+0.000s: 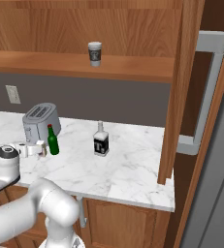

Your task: Sort all alcoholic drinks to one cabinet, and non-alcoholic drinks to the other.

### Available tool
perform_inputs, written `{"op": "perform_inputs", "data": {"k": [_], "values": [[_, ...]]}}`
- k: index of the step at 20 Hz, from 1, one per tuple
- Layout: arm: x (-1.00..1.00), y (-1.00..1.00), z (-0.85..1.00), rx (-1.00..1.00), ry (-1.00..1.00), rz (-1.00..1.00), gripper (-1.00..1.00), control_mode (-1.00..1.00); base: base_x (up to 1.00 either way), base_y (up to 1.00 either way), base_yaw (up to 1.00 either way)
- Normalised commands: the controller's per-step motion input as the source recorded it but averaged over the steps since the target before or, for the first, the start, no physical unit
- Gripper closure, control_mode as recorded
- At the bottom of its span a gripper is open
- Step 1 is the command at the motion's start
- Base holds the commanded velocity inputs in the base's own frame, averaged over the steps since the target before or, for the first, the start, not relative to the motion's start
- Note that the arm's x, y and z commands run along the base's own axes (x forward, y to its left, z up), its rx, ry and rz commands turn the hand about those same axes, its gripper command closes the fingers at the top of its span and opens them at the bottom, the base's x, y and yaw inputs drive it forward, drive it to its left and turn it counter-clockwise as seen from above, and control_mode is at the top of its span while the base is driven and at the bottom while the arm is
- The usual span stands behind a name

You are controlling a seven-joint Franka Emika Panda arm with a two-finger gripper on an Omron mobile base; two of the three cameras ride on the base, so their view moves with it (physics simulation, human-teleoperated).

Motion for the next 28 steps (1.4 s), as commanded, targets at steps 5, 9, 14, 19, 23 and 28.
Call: {"op": "perform_inputs", "data": {"k": [5,9,14,19,23,28], "values": [[-0.13,0.0,0.02,0.0,0.0,0.02,1.0,-1.0,0.0,0.0,0.0],[-0.61,0.0,0.53,0.02,-0.06,0.0,1.0,-1.0,0.0,0.0,0.0],[-0.66,0.0,0.79,0.01,-0.06,0.0,1.0,-1.0,0.0,0.0,0.0],[-0.6,-0.08,0.95,0.0,-0.03,0.0,1.0,-1.0,0.0,0.0,0.0],[-0.54,-0.17,0.93,0.0,0.0,0.0,1.0,-1.0,0.0,0.0,0.0],[-0.45,-0.19,0.89,0.0,0.0,0.0,1.0,-1.0,0.0,0.0,0.0]]}}
